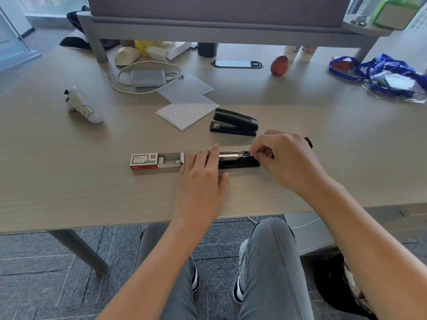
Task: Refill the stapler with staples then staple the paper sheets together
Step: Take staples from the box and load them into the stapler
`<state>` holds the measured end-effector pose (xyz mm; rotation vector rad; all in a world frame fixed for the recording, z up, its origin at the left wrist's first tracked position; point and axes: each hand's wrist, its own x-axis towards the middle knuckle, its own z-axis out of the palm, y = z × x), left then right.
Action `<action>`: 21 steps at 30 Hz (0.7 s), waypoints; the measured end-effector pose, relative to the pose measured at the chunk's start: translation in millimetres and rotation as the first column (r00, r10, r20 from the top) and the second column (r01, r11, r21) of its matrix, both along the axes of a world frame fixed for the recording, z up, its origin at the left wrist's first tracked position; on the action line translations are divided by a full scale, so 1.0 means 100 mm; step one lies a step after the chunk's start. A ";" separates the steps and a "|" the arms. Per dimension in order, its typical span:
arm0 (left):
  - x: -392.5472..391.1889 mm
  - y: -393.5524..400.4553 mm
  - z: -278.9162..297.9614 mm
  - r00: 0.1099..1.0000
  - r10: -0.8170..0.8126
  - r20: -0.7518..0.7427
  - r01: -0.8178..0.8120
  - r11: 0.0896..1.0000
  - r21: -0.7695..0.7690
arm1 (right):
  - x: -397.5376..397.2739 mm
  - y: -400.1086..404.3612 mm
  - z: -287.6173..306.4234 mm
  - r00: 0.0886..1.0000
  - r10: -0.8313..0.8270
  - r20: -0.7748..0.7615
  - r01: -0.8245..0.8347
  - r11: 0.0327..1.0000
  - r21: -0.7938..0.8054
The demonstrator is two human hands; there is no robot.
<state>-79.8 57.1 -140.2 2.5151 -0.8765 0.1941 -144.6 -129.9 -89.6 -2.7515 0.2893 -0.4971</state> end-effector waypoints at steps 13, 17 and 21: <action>0.00 0.00 -0.01 1.000 -0.003 -0.001 0.003 1.000 -0.027 | 0.08 0.00 0.05 0.994 -0.061 -0.092 0.072 0.989 0.127; 0.00 0.00 0.00 1.000 -0.005 0.007 0.005 1.000 -0.028 | 0.11 0.00 0.04 0.991 -0.082 -0.106 0.094 0.989 0.113; 0.00 0.00 0.00 1.000 -0.012 0.002 0.012 1.000 -0.029 | 0.09 0.04 0.03 0.996 -0.039 -0.082 0.044 0.998 0.053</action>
